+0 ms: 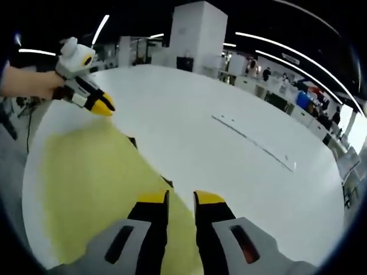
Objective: Fold the garment on the visible template until the final outline fits inside the template.
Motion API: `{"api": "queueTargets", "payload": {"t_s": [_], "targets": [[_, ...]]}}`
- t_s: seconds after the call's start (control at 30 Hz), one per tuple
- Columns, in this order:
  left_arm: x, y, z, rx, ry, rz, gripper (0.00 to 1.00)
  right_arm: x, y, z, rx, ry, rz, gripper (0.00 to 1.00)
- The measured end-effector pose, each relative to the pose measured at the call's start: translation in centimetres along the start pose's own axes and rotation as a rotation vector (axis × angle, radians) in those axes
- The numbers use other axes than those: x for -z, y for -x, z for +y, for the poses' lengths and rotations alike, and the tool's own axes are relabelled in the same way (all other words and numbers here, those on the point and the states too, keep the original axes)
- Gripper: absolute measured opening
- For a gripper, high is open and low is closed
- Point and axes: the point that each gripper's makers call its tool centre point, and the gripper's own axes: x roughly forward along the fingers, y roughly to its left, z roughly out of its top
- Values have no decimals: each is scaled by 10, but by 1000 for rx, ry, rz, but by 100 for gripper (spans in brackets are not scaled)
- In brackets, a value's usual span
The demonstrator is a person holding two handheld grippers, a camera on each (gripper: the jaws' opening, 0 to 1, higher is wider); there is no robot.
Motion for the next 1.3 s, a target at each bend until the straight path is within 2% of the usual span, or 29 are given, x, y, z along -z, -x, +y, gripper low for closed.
{"api": "queueTargets", "payload": {"t_s": [0.27,0.37,0.47,0.6,0.73,0.83,0.97,1.13,1.3], "targets": [[3,24,-13,5,16,-11,23,5,27,16,8,-92,1,36],[8,35,-17,5,30,-4,26,7,39,26,-7,-143,-9,43],[16,47,-21,6,40,6,33,8,53,32,-8,-173,-13,50],[24,68,-30,14,24,13,45,9,74,39,-10,-189,-19,59],[30,91,-35,13,16,11,48,12,96,51,-12,-191,-5,69],[32,108,-35,-5,46,-8,49,12,113,60,-16,-203,4,74],[37,131,-38,-13,87,-26,55,12,130,73,-21,-230,1,84],[40,157,-48,-12,91,-39,59,14,151,85,-11,-246,2,89],[40,189,-59,-5,98,-65,68,16,180,87,27,-255,-6,94]]}}
